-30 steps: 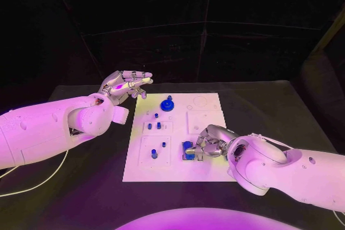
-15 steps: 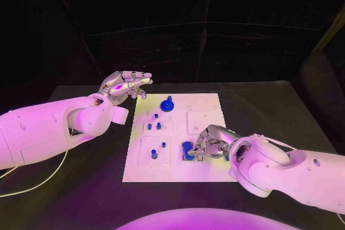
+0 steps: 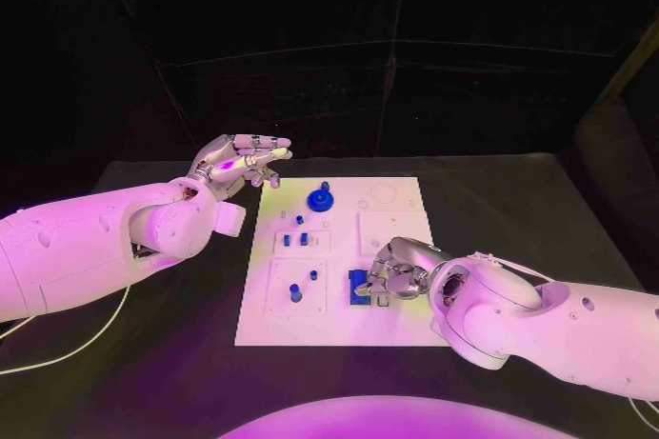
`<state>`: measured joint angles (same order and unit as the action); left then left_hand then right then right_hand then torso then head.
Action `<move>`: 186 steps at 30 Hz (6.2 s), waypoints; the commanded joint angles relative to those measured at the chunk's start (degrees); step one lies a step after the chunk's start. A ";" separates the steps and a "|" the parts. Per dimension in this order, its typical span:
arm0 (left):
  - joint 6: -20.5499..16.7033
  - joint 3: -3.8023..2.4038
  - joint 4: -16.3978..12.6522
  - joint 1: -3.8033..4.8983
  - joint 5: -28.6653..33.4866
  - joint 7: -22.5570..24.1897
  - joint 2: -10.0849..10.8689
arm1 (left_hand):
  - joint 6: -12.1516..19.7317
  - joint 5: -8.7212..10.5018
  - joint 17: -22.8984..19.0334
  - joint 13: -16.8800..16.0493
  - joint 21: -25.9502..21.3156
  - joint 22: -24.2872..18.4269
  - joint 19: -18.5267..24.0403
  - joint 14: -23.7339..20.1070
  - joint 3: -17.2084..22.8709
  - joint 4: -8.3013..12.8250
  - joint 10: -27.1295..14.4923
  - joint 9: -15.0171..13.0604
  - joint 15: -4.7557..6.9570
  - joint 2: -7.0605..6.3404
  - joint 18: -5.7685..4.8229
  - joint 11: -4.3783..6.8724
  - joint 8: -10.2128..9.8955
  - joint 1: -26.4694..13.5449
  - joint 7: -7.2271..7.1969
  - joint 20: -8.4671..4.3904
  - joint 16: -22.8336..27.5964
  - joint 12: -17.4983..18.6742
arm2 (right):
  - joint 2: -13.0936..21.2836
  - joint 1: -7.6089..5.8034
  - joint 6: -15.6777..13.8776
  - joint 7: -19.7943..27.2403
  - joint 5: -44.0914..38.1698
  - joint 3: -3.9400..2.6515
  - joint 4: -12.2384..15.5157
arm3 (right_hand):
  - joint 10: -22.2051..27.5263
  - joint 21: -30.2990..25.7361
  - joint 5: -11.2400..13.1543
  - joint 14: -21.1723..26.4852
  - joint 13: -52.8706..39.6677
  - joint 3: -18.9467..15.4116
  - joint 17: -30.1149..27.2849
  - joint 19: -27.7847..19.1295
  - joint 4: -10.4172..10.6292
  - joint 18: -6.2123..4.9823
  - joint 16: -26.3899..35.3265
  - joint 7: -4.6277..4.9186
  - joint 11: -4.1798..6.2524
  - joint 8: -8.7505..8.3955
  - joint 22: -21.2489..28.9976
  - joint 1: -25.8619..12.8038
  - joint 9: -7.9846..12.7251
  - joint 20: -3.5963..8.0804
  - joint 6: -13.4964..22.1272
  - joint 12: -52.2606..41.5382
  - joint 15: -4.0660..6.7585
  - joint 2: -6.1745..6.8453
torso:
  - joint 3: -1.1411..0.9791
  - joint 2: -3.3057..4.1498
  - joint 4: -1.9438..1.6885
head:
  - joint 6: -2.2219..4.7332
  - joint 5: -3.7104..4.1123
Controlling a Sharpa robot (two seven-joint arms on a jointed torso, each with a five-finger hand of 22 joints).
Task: Assemble the parts on the task board
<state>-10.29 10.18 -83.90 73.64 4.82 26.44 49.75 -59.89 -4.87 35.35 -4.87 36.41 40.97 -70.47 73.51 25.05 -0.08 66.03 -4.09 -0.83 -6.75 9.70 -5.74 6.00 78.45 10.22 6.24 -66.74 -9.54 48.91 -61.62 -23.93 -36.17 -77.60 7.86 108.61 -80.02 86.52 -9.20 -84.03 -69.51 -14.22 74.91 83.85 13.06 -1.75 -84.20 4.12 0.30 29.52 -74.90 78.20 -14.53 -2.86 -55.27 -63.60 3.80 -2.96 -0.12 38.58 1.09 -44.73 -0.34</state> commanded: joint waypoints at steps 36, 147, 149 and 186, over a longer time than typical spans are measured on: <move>0.56 0.01 0.06 0.07 0.05 0.25 -0.42 | 0.44 -0.13 -0.09 -0.07 -0.33 -0.06 0.28 -0.50 -0.32 0.02 -0.40 0.03 0.01 -0.02 0.76 -0.06 0.26 -0.50 -0.09 0.22 0.14 -0.22 | 19.33 -0.10 -2.98 3.57 -0.37 0.02 3.17 | -0.40 0.06 -4.96 -3.85 -0.34 -2.23 3.81 1.71 -0.17 0.24 -0.03 1.31 -1.07 -4.68 -9.59 2.50 1.99 -0.64 1.70 0.08 -0.80 0.08 | -0.14 -0.07 0.55 | -0.09 3.74; 0.92 0.42 0.28 -0.08 0.05 -0.30 -0.11 | 0.62 -0.16 -0.32 -0.05 -0.45 -0.13 0.28 -0.63 -0.42 0.01 -0.62 0.04 -0.04 0.01 0.75 -0.11 0.27 -0.63 -0.04 0.26 0.18 -0.38 | 10.61 1.42 -2.02 0.18 -5.91 0.01 4.30 | 0.14 -0.29 -14.20 -3.91 -1.79 10.98 4.92 1.51 -2.78 0.18 -0.09 0.97 -0.64 -9.00 -9.58 9.33 1.39 -0.35 -1.43 -0.05 -0.47 2.20 | 0.07 -0.06 0.22 | 0.05 2.63; 0.95 0.42 0.24 -0.08 0.05 -0.30 -0.09 | 0.62 -0.16 -0.32 -0.05 -0.45 -0.13 0.28 -0.63 -0.42 0.01 -0.62 0.04 -0.04 0.01 0.75 -0.11 0.27 -0.63 -0.04 0.26 0.18 -0.38 | 9.83 1.42 -2.43 0.23 -5.05 0.00 3.98 | -0.08 -0.27 -13.67 -3.93 -1.91 10.95 4.95 1.55 -1.77 0.19 -0.09 0.95 -0.65 -9.06 -9.62 7.91 1.34 -0.38 -1.54 -0.26 -0.50 2.96 | 0.05 -0.06 0.23 | 0.03 2.61; 1.33 0.42 -0.17 -0.05 0.05 -0.50 0.16 | 0.62 -0.16 -0.32 -0.05 -0.45 -0.13 0.28 -0.63 -0.42 0.01 -0.62 0.04 -0.04 0.01 0.75 -0.11 0.27 -0.63 -0.04 0.26 0.18 -0.38 | 3.26 1.44 -0.94 -2.50 -2.28 -0.01 0.73 | -1.13 -0.07 -12.52 -4.06 -2.43 7.27 5.34 1.92 3.15 0.28 -0.22 0.09 -0.08 -7.90 -10.01 1.15 0.05 -0.03 -3.86 -1.06 -0.03 4.54 | 0.01 -0.08 0.33 | -0.28 2.27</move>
<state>-9.78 10.64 -83.94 73.49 4.82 25.84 49.89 -59.68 -4.87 35.09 -4.87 36.18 40.92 -70.47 73.31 25.06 -0.08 65.82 -4.09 -1.04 -6.75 9.68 -5.95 6.00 78.45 10.02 6.24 -66.74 -9.54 52.23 -60.14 -25.81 -38.01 -80.04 7.84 109.29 -80.76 86.49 -21.80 -83.84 -71.92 -6.79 74.93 84.07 15.93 -1.76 -84.36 4.22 0.21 21.30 -74.90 79.83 -14.45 -3.08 -58.66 -64.79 3.41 1.56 -0.08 38.51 1.37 -45.02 1.91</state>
